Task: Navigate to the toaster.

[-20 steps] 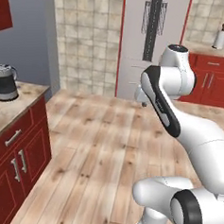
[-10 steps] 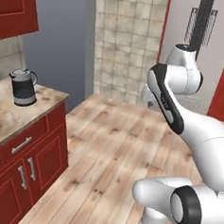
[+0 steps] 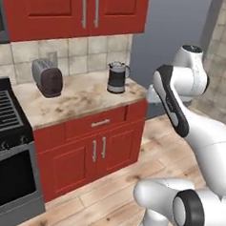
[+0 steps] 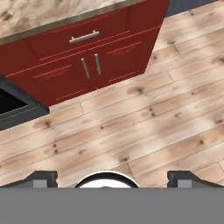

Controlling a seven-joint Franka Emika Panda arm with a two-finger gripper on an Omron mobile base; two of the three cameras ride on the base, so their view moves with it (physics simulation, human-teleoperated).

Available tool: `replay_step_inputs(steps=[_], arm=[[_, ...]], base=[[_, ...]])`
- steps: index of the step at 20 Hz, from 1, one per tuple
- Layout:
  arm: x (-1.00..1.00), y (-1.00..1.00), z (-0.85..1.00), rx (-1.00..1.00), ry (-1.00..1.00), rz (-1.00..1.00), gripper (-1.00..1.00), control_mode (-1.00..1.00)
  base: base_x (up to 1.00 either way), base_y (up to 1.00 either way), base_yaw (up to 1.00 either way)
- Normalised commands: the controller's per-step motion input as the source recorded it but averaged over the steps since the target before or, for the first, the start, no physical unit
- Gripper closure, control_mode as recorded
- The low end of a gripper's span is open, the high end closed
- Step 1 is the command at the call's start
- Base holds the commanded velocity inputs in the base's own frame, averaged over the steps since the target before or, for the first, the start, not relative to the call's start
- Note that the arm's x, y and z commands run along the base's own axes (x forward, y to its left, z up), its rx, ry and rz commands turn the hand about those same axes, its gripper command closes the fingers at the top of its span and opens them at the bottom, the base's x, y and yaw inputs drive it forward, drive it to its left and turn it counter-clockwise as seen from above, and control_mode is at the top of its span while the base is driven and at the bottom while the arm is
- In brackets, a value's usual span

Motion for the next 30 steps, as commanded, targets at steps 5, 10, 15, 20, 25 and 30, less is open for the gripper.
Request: replay_step_inputs(steps=[5,10,15,20,25,30], arm=[[0.0,0.0,0.0,0.0,0.0,0.0,-1.0,1.0],[0.0,0.0,0.0,0.0,0.0,0.0,-1.0,1.0],[0.0,0.0,0.0,0.0,0.0,0.0,-1.0,1.0],[0.0,0.0,0.0,0.0,0.0,0.0,-1.0,1.0],[0.0,0.0,0.0,0.0,0.0,0.0,-1.0,1.0],[0.0,0.0,0.0,0.0,0.0,0.0,-1.0,1.0]], base=[[0.76,0.0,0.75],[1.0,0.0,0.5],[1.0,0.0,0.21],[0.97,0.0,0.12],[0.93,0.0,0.04],[0.67,0.0,0.02]])
